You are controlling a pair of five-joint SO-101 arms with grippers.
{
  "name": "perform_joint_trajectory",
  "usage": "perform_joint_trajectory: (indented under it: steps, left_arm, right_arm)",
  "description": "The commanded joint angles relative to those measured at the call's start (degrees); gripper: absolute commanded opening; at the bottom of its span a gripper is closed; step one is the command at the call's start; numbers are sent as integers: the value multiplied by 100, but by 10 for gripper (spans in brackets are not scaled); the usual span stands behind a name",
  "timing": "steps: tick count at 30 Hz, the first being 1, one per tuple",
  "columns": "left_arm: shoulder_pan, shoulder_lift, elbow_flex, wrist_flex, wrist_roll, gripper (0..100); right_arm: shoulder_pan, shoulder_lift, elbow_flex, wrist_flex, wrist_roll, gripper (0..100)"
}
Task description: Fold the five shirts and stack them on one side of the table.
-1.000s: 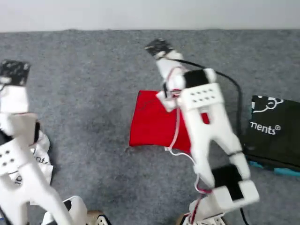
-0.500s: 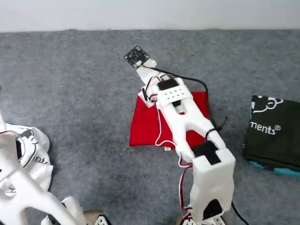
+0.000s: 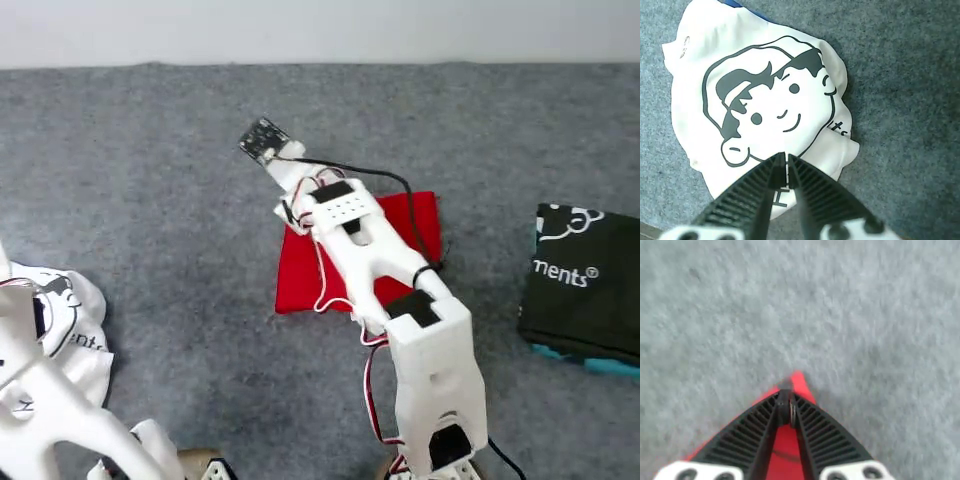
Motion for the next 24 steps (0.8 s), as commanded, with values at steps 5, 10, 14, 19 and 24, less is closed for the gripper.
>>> perform_joint_trajectory:
  steps: [5, 10, 14, 19, 24]
  left_arm:
    - [9, -97, -31, -352, -53, 13]
    - [9, -97, -31, -413, -53, 13]
    - [9, -97, -31, -422, -53, 14]
    - [9, -97, -31, -422, -53, 14]
    - [9, -97, -22, -413, -53, 14]
  right_arm:
    - [-31, -163, -809, 848, 62, 15]
    - [365, -681, -897, 1780, 26, 15]
    - [760, -1130, -897, 2519, 26, 15]
    - [1314, -1481, -897, 3231, 26, 17]
    - [2000, -1569, -897, 3943, 26, 19]
